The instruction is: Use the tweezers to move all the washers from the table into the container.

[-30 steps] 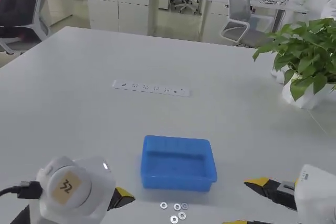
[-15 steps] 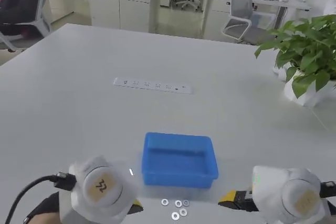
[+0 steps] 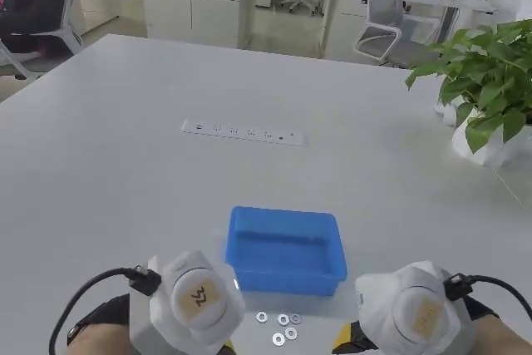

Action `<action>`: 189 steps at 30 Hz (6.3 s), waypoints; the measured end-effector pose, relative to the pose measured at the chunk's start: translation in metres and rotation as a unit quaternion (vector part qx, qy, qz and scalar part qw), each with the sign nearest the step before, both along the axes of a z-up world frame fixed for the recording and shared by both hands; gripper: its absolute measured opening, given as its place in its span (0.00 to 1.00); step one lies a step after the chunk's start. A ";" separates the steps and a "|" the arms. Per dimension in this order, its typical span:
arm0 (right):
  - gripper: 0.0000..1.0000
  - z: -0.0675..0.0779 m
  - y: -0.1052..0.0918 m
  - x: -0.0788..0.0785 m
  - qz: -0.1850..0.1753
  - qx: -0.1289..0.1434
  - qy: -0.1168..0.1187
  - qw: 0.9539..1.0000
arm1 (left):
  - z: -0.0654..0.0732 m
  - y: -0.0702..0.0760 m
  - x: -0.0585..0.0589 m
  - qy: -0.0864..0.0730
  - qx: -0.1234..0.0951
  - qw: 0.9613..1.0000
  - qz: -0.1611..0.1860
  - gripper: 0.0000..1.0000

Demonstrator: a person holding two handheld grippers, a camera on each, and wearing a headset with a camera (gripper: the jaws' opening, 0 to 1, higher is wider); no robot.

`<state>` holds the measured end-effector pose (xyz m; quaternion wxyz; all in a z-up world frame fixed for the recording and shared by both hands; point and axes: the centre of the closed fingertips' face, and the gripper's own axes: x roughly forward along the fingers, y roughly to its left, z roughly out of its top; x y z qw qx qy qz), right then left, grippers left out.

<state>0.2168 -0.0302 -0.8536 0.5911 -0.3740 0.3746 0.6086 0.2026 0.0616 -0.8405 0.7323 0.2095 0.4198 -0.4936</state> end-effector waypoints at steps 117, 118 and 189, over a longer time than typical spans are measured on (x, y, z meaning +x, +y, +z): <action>0.07 0.028 0.084 0.032 -0.089 0.209 -0.057 0.972 | 0.088 -0.033 0.032 -0.199 -0.003 0.962 -0.189 0.00; 0.08 0.029 0.084 0.034 -0.097 0.210 -0.054 0.971 | 0.089 -0.033 0.033 -0.195 -0.006 0.963 -0.186 0.00; 0.02 0.040 0.076 0.049 -0.191 0.237 0.009 0.952 | 0.086 0.004 0.032 -0.138 -0.171 0.967 0.130 0.51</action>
